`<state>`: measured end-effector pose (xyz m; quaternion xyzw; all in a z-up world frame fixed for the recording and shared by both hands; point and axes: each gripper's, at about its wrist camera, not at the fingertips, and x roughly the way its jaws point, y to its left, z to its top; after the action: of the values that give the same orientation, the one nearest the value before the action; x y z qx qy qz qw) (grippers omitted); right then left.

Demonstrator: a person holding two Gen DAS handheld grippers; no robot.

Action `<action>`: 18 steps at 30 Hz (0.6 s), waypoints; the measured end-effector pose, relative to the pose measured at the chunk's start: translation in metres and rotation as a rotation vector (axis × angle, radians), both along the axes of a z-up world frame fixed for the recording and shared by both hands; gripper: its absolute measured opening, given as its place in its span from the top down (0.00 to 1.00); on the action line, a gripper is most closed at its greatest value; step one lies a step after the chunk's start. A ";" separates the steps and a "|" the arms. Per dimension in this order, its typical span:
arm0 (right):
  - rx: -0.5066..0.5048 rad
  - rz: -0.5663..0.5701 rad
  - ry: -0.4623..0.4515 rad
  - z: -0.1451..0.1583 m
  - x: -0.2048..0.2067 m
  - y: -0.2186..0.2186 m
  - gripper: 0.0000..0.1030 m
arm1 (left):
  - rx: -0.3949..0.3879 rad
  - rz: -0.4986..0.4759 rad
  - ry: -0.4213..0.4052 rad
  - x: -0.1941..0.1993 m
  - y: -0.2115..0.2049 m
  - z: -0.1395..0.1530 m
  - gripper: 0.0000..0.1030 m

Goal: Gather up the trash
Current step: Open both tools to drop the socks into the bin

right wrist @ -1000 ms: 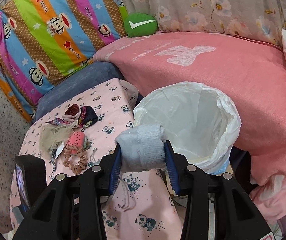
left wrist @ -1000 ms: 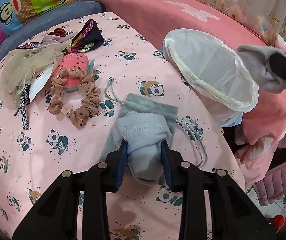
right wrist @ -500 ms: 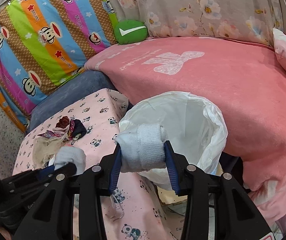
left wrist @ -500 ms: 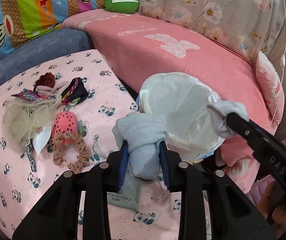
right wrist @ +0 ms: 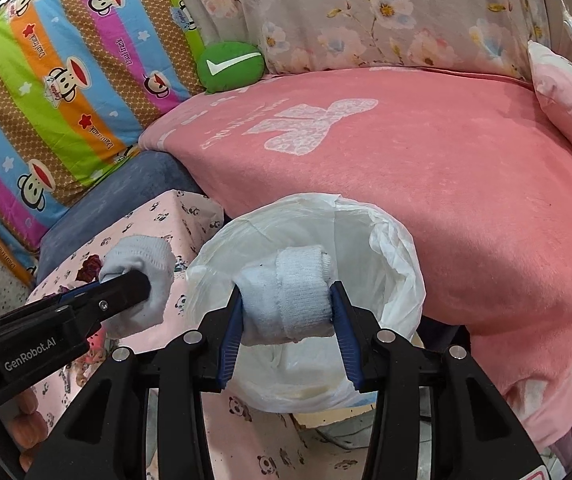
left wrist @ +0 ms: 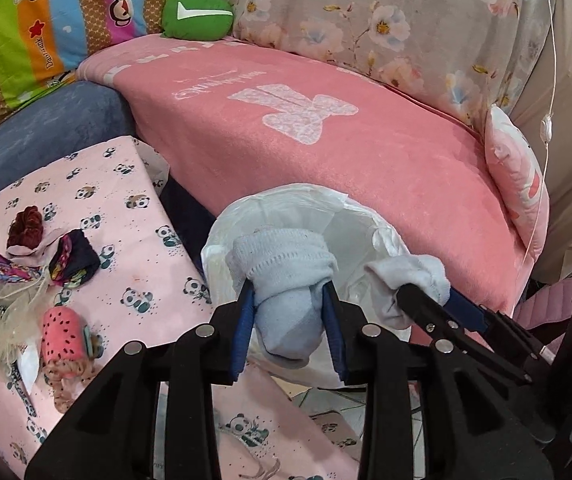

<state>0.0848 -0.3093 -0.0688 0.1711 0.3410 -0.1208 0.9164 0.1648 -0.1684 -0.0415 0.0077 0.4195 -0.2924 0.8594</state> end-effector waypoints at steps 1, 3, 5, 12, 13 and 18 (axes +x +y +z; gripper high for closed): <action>0.002 -0.003 0.003 -0.001 0.004 -0.002 0.56 | -0.003 0.007 -0.002 0.003 -0.001 0.000 0.61; 0.016 -0.014 0.010 -0.002 0.009 -0.005 0.43 | 0.006 0.039 -0.015 0.010 -0.002 0.002 0.33; 0.020 -0.030 -0.004 0.000 0.010 -0.007 0.38 | 0.003 0.068 -0.041 0.014 0.001 0.007 0.32; -0.011 -0.010 -0.011 0.009 0.007 0.007 0.35 | 0.002 0.121 -0.034 0.015 0.028 0.010 0.31; -0.014 -0.005 -0.009 0.010 0.005 0.011 0.35 | 0.001 0.133 -0.030 0.013 0.034 0.010 0.31; -0.015 0.032 0.004 0.010 -0.008 0.032 0.34 | 0.007 0.188 -0.020 0.000 0.064 0.006 0.30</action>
<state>0.0771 -0.2771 -0.0587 0.1586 0.3445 -0.1090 0.9189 0.1649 -0.1044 -0.0352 -0.0258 0.4109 -0.2088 0.8871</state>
